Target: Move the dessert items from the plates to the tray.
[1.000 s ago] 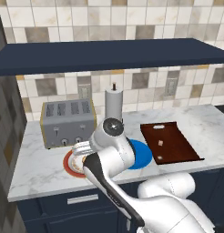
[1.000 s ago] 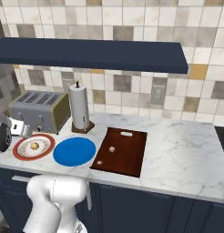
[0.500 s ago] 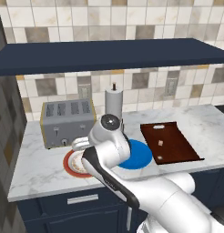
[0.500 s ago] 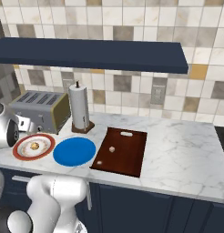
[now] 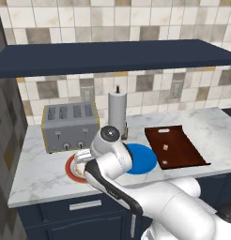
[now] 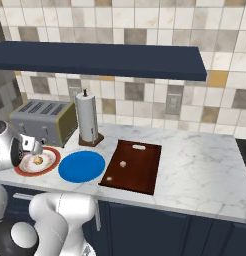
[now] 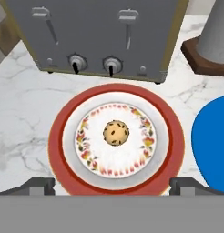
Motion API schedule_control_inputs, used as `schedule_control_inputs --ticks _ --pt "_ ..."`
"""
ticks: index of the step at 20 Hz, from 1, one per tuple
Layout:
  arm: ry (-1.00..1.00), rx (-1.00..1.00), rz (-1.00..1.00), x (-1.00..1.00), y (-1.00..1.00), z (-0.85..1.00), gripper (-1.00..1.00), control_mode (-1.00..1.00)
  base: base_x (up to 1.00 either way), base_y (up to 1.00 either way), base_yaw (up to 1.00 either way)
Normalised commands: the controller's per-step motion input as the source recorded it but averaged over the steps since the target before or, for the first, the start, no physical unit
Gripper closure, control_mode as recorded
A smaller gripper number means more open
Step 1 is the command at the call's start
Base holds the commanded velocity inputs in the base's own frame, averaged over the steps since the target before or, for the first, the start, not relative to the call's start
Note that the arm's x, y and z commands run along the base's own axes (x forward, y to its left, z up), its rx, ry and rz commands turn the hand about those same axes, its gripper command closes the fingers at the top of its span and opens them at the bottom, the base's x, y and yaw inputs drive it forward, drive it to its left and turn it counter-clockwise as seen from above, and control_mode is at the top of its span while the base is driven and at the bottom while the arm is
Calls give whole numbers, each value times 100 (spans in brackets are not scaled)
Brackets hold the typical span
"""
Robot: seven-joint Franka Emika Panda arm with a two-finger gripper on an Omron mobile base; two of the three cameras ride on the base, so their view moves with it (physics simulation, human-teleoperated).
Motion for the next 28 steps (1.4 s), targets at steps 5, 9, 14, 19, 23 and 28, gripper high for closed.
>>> schedule_control_inputs --ticks 5,9,14,19,23,28 --pt "0 -1 0 23 0 -29 -100 -100 0 0 0" --pt "0 0 0 42 0 -12 -100 -100 0 0 0" --pt "0 0 0 5 0 -1 -100 -100 0 0 0" --pt "0 0 0 2 0 -19 -100 -100 0 0 0" --pt "0 -1 0 13 3 -19 -100 -100 0 0 0" --pt "-1 0 0 31 14 -8 -100 -100 0 0 0"
